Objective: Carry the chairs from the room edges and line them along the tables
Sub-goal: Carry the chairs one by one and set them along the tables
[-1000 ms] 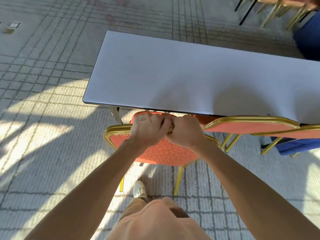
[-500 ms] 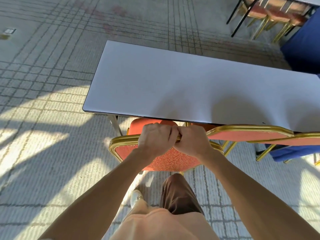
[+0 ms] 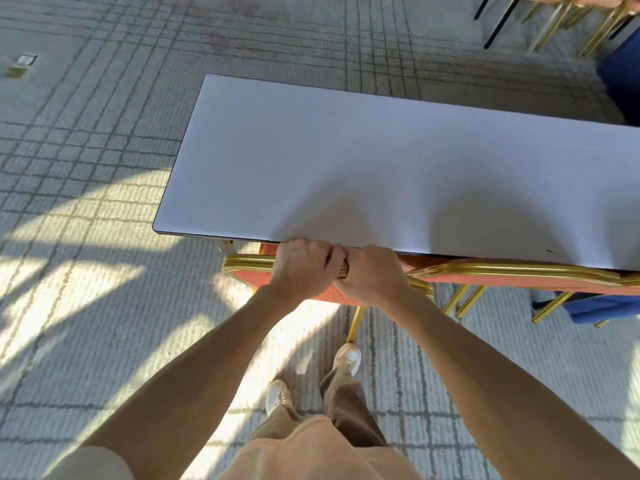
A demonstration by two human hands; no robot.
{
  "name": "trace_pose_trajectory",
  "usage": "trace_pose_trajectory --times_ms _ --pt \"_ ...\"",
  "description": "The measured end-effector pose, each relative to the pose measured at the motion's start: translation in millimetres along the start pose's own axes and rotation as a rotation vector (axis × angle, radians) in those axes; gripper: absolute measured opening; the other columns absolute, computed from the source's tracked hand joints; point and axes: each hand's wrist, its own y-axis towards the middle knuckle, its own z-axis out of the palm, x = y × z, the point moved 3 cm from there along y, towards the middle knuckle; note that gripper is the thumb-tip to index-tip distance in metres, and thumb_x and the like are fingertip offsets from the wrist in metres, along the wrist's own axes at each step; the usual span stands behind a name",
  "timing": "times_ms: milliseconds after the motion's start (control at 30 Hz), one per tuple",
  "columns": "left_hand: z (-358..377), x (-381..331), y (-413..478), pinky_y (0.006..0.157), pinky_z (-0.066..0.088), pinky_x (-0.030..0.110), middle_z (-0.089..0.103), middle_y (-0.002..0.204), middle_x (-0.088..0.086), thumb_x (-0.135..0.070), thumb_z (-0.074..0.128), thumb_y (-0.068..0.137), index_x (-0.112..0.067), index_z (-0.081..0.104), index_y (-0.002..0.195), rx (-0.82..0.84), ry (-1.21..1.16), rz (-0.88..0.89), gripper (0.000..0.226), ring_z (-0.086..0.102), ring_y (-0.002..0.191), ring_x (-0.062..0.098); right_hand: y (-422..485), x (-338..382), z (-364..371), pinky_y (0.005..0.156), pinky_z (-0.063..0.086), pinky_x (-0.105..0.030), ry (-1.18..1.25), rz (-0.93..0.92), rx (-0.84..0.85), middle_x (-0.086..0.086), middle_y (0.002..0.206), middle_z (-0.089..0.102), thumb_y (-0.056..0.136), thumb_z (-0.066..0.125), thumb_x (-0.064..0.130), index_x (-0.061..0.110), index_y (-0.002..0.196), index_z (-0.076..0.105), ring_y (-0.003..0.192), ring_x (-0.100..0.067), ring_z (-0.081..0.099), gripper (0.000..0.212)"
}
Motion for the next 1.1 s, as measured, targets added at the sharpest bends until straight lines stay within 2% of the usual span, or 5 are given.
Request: trace_pose_trajectory --times_ms 300,467,700,900,1100 --pt "7.8 29.5 34.2 0.054 0.034 0.030 0.059 0.053 0.006 -0.044 0.018 0.087 -0.017 0.044 0.053 0.014 0.020 -0.025 0.050 0.053 0.054 0.029 47.4 -16.2 27.6 0.060 0.037 -0.029 0.087 -0.173 0.259 -0.003 0.077 0.069 0.085 0.055 0.040 0.019 0.089 0.066 0.071 -0.029 0.063 0.024" --pt "13.5 34.1 34.4 0.045 0.032 0.026 0.054 0.047 0.001 -0.035 0.031 0.090 -0.015 0.055 0.053 -0.047 0.042 0.074 0.049 0.051 0.044 0.027 50.1 -20.0 35.9 0.054 0.044 -0.027 0.108 -0.205 0.226 0.003 0.067 0.067 0.081 0.060 0.048 0.022 0.083 0.068 0.060 -0.025 0.062 0.027" --pt "8.2 31.8 48.3 0.047 0.029 0.024 0.056 0.046 0.003 -0.035 0.032 0.092 -0.014 0.059 0.051 -0.059 -0.023 0.128 0.053 0.054 0.045 0.029 55.9 -21.4 21.4 0.049 0.033 -0.023 0.041 -0.106 0.102 0.001 0.052 0.061 0.072 0.058 0.038 0.020 0.066 0.064 0.046 -0.028 0.057 0.020" --pt "2.8 38.6 71.5 0.050 0.041 0.029 0.058 0.051 0.003 -0.039 0.025 0.092 -0.015 0.054 0.053 -0.025 -0.078 0.107 0.054 0.055 0.052 0.029 75.1 -22.8 15.6 0.052 0.032 -0.025 0.025 -0.021 0.123 0.002 0.051 0.058 0.072 0.047 0.037 0.022 0.063 0.057 0.046 -0.022 0.042 0.020" --pt "19.6 43.4 73.1 0.053 0.036 0.029 0.066 0.062 0.003 -0.031 0.037 0.098 -0.015 0.063 0.061 0.013 -0.048 0.119 0.048 0.059 0.059 0.028 83.6 -29.9 35.4 0.056 0.033 -0.026 -0.070 -0.086 0.267 0.002 0.063 0.066 0.084 0.055 0.047 0.023 0.076 0.065 0.060 -0.026 0.061 0.027"
